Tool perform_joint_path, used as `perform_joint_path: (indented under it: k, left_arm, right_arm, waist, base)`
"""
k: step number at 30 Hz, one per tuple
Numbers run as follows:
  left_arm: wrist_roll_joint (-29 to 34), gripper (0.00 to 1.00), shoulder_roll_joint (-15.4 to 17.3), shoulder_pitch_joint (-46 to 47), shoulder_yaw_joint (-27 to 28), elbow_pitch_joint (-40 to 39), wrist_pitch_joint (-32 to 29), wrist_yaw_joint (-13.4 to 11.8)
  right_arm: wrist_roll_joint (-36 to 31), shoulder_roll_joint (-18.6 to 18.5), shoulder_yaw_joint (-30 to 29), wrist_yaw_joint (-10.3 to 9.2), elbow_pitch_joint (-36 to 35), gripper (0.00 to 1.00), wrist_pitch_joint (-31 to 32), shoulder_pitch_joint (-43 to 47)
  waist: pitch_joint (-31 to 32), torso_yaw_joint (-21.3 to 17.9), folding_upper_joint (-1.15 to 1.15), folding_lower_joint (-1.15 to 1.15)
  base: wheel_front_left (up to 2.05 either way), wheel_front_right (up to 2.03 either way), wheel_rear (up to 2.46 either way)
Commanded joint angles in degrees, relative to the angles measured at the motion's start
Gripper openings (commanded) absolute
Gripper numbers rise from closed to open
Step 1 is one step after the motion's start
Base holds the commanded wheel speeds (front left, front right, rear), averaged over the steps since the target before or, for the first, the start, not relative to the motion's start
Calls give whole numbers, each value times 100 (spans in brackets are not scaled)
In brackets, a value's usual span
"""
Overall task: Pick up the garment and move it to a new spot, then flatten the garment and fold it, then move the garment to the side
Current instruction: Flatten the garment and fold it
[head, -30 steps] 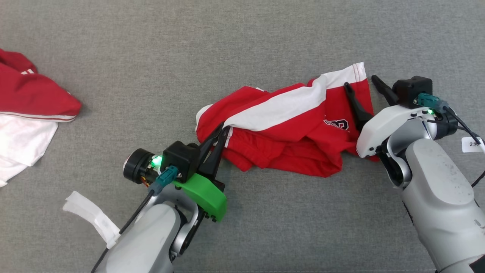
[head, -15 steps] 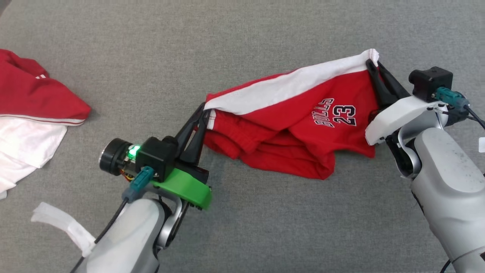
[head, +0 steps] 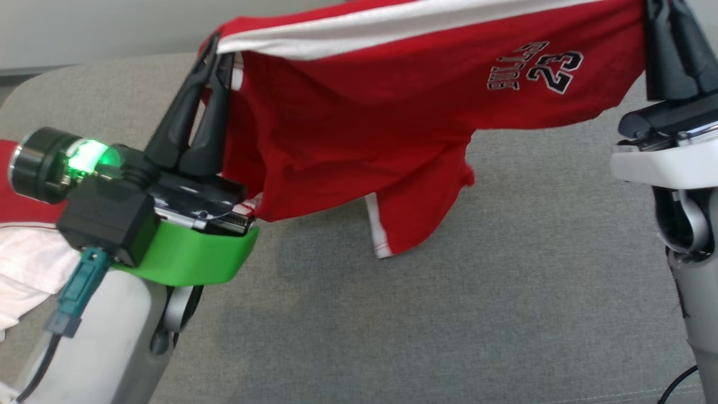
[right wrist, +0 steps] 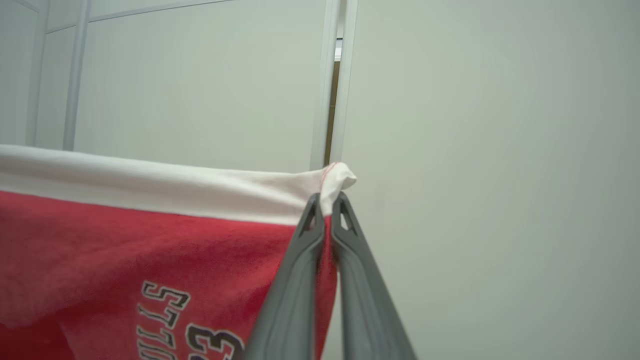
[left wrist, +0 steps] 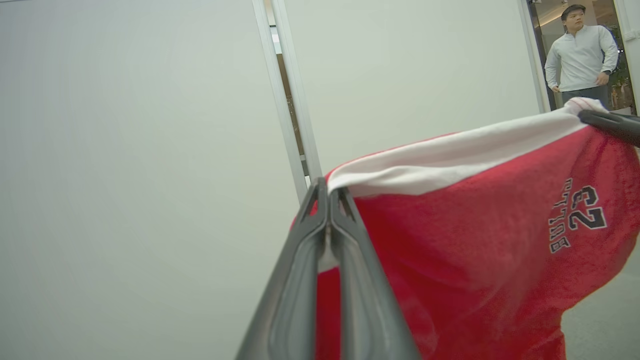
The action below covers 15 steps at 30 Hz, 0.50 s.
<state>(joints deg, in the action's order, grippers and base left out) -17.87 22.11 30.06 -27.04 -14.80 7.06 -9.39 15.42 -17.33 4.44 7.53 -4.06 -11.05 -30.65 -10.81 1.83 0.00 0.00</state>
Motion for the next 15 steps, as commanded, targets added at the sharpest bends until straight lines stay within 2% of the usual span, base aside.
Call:
perform_joint_path:
  k: [1,4,8,11,15]
  left_arm:
    - [60,0,69,155,79,-171,-28,-51]
    - [125,0,143,375,217,-604,-128,-120]
    - [54,0,182,552,311,-883,-295,-134]
    - [-88,0,145,632,311,-846,-391,-65]
    - [-483,0,-37,831,244,-383,-426,162]
  right_arm:
    - [-95,4,-158,-8,-331,0,128,136]
    - [-224,45,-490,-8,-1135,0,509,279]
    - [-232,119,-766,-10,-1687,0,918,386]
    - [-144,131,-852,-10,-1747,0,1099,367]
    - [41,87,-805,-9,-1466,0,1246,180]
  waist:
    - [369,-314,0,0]
    - [509,-431,0,0]
    - [593,-580,0,0]
    - [572,-663,0,0]
    - [418,-690,0,0]
  base:
    - [0,0,0]
    - [0,0,0]
    - [0,0,0]
    - [0,0,0]
    - [0,0,0]
